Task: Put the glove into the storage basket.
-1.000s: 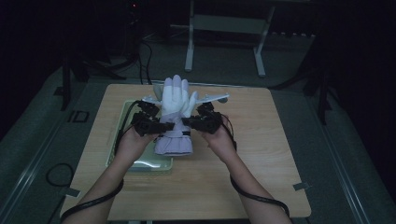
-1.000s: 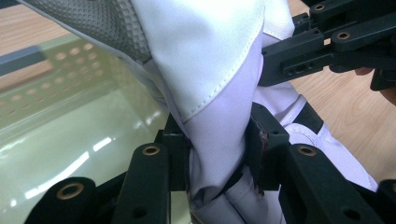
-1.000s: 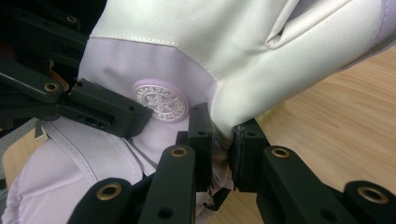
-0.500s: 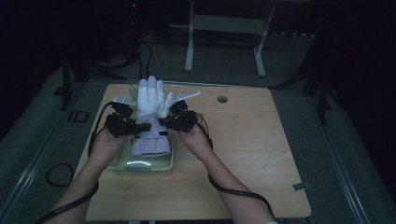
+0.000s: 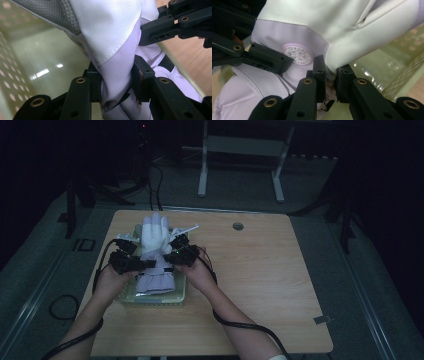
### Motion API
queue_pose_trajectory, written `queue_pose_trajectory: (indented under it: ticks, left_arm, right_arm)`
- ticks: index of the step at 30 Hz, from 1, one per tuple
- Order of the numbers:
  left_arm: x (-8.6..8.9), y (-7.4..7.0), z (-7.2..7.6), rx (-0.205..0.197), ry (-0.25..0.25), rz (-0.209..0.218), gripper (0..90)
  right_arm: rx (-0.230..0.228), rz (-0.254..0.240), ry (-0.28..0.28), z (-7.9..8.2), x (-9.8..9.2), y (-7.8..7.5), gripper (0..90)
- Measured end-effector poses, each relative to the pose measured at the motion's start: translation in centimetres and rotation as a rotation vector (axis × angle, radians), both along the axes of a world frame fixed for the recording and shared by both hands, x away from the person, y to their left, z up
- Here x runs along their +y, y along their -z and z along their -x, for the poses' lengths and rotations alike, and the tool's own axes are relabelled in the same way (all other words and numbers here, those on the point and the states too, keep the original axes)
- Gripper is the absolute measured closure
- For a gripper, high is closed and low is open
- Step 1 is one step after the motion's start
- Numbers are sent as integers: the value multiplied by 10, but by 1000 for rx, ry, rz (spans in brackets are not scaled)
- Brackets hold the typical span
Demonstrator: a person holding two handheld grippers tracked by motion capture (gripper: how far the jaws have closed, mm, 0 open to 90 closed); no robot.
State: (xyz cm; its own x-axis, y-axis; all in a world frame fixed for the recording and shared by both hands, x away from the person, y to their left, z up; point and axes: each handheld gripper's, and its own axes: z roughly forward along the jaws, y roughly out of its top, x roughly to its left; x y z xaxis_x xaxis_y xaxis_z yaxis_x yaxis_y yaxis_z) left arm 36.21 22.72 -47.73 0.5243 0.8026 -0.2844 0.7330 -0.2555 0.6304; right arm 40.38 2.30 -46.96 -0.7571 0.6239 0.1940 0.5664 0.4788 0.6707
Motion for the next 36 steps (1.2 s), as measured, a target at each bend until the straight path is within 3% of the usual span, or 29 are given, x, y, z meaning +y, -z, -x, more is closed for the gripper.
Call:
queue_pose_trajectory:
  ticks: [4,9,13,18,21,23,25,28,30,34,36]
  left_arm:
    - [-1,14,0,45,7,-37,648]
    - [-2,30,-3,124,2,-52,645]
    - [-3,37,-5,146,-1,-63,641]
    - [-7,38,-7,162,-18,-101,625]
    - [-10,43,-12,224,-30,-139,592]
    - [-15,44,-13,224,-40,-173,581]
    - [-17,45,-14,224,-46,-196,574]
    - [-18,46,-16,235,-54,-197,558]
    - [-19,47,-16,237,-66,-201,543]
    - [-20,46,-17,220,-69,-204,495]
    - [-18,44,-15,197,-98,-186,452]
  right_arm:
    - [12,28,-2,4,4,17,803]
    - [19,118,-8,8,15,34,803]
    - [-11,183,-11,12,22,38,802]
    - [-18,200,1,12,25,41,791]
    - [-45,235,3,16,29,43,750]
    - [-50,244,-6,17,30,43,717]
    - [-49,231,-15,18,29,43,690]
    - [-78,221,-12,20,23,39,652]
    - [-88,173,-5,19,14,33,604]
    - [-106,26,-9,17,-9,13,530]
    - [-123,1,-18,18,-17,6,470]
